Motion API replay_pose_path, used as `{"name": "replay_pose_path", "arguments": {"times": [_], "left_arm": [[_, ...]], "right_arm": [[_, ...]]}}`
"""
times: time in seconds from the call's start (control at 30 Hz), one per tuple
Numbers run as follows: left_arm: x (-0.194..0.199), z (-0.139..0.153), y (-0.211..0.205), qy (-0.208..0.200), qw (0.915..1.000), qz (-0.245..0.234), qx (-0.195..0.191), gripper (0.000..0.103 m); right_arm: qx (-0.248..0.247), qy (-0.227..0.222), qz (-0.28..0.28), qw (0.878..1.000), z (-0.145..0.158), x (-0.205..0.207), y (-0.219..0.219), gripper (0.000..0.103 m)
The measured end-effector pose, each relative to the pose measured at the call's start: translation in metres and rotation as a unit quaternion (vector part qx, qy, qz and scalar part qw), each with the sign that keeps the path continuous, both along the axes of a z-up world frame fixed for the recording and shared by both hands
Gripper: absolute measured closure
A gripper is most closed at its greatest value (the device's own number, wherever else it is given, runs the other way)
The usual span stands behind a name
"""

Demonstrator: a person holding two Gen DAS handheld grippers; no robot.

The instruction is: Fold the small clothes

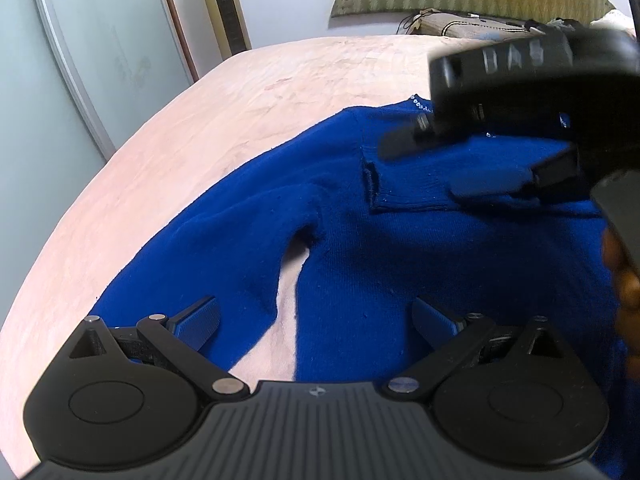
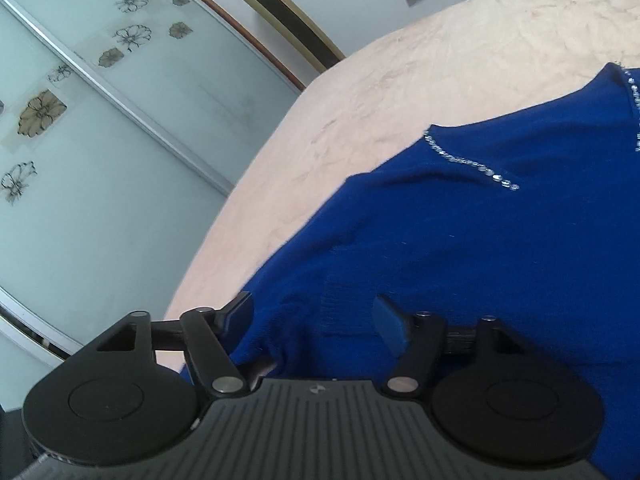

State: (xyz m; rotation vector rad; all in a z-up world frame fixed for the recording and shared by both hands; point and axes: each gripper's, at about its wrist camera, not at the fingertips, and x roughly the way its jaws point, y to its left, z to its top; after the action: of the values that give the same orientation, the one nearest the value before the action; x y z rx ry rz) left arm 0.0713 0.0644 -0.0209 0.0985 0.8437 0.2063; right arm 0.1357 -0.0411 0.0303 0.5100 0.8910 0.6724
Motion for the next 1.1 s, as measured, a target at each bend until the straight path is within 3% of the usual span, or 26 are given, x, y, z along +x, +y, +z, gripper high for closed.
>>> {"name": "replay_pose_path", "arguments": {"times": [0.1,0.4,0.63,0.93,1.1], "left_arm": [[0.0,0.0,-0.001,0.0,1.0,-0.001,0.003,0.0],[-0.008,0.004,-0.002,0.0,0.9999,0.004,0.01,0.0],[-0.036,0.011,0.055,0.002,0.9968,0.075,0.027,0.0],[-0.08,0.004,0.146,0.031,0.9756,0.203,0.076,0.0],[-0.1,0.006,0.178,0.034,0.9656,0.24,0.094,0.0]], "right_arm": [[-0.031,0.005,-0.004,1.0,-0.003,-0.004,-0.002,0.033],[-0.029,-0.054,-0.021,0.998,0.02,-0.037,-0.024,0.031],[-0.029,-0.066,-0.017,0.997,0.021,-0.055,-0.025,0.031],[-0.051,-0.107,0.077,0.99,0.033,-0.084,0.021,0.029],[-0.071,-0.122,0.128,0.982,0.036,-0.103,0.05,0.028]]}}
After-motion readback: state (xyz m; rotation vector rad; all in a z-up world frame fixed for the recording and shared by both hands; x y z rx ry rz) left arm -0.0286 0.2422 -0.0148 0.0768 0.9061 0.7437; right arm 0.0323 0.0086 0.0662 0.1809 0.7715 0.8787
